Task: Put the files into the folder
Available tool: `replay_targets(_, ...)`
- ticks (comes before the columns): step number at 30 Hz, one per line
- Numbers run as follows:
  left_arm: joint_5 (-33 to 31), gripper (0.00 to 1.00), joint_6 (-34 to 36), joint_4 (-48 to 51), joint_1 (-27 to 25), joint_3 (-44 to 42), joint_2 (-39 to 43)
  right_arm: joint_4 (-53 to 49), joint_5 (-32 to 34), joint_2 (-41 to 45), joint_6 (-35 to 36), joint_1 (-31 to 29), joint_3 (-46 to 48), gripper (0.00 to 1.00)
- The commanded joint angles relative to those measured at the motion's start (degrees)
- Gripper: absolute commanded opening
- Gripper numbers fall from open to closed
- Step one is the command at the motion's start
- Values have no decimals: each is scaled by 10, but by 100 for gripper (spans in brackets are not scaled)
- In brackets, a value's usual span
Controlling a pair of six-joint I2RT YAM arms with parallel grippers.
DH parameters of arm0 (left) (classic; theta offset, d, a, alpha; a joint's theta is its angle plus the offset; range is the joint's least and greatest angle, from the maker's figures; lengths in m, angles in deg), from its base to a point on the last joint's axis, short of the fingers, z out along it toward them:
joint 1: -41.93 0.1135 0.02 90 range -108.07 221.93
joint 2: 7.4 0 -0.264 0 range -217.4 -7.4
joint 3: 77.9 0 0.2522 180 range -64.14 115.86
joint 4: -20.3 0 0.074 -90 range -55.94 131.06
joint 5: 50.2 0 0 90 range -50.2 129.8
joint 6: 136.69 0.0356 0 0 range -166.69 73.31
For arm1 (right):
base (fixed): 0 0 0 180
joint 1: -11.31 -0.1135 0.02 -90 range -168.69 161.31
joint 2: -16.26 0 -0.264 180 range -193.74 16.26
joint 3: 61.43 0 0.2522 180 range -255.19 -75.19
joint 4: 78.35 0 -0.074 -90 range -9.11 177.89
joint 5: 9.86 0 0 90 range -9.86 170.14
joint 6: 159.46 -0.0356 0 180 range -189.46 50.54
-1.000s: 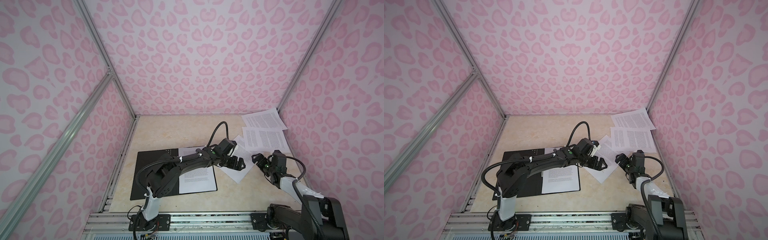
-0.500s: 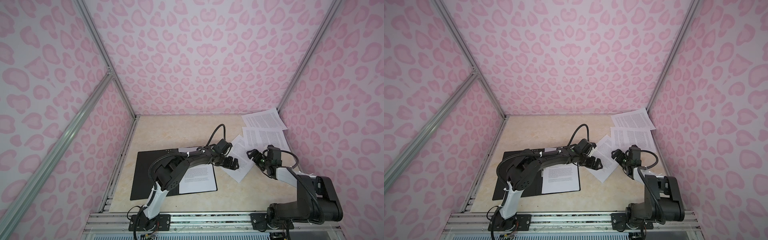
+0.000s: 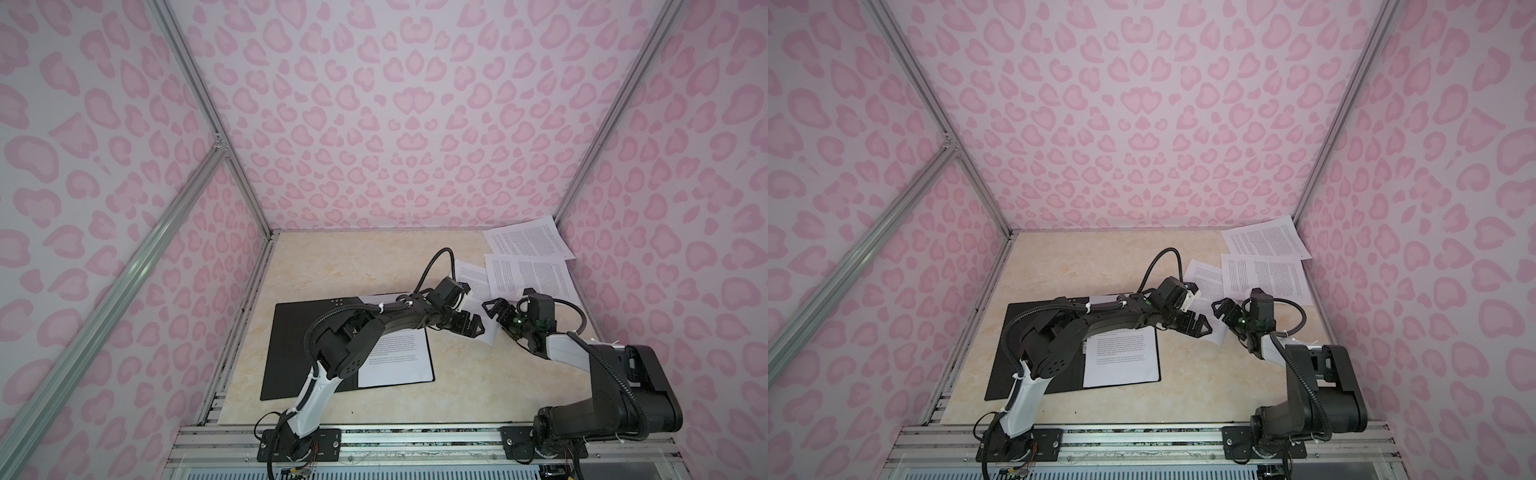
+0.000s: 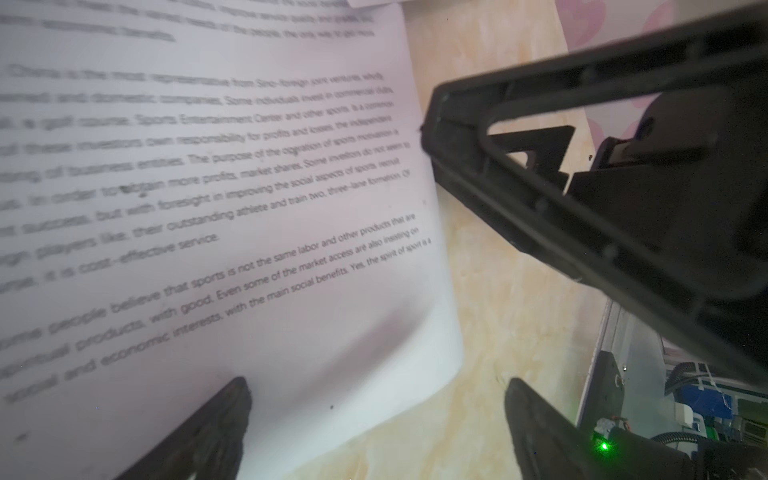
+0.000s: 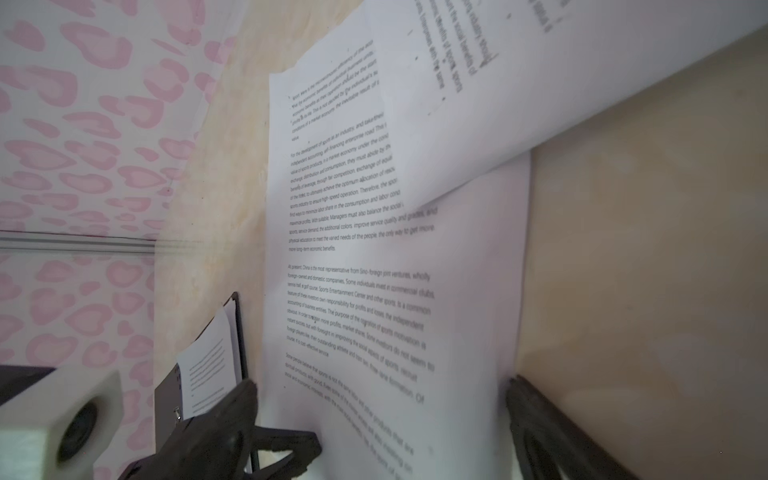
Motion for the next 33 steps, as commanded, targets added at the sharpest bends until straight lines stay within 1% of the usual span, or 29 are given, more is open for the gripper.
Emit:
replay_targets(1, -21, 98, -7, 106, -1, -9, -20, 0, -35, -15, -27, -2, 12, 95)
replay_targets(3, -21, 97, -7, 105, -1, -9, -21, 9, -38, -14, -27, -5, 14, 97)
replay_targets(8, -21, 97, -7, 104, -1, -11, -21, 42, -55, -12, -30, -28, 15, 97)
replay_targets(13, -23, 98, -7, 104, -1, -12, -21, 124, -93, -35, -65, -29, 28, 97)
replay_targets(17, -19, 98, -5, 106, -1, -10, -26, 207, -113, -32, -92, -21, 50, 97)
replay_targets(18, -16, 98, -4, 108, -2, -8, -28, 248, -123, -35, -101, -18, 57, 97)
replay_targets(21, -13, 98, -4, 111, -3, -2, -35, 366, -155, -68, -143, -12, 64, 97)
replay_targets(23, -12, 98, -4, 112, -4, -1, -38, 410, -164, -90, -160, -6, 63, 97)
replay_targets(28, -10, 98, -2, 113, -5, 0, -40, 409, -166, -124, -150, 1, 50, 97)
replay_targets(31, -9, 98, -2, 115, -5, 2, -42, 355, -154, -112, -119, 4, 43, 97)
replay_targets(33, -10, 99, -1, 116, -5, 2, -42, 300, -137, -88, -90, 5, 40, 95)
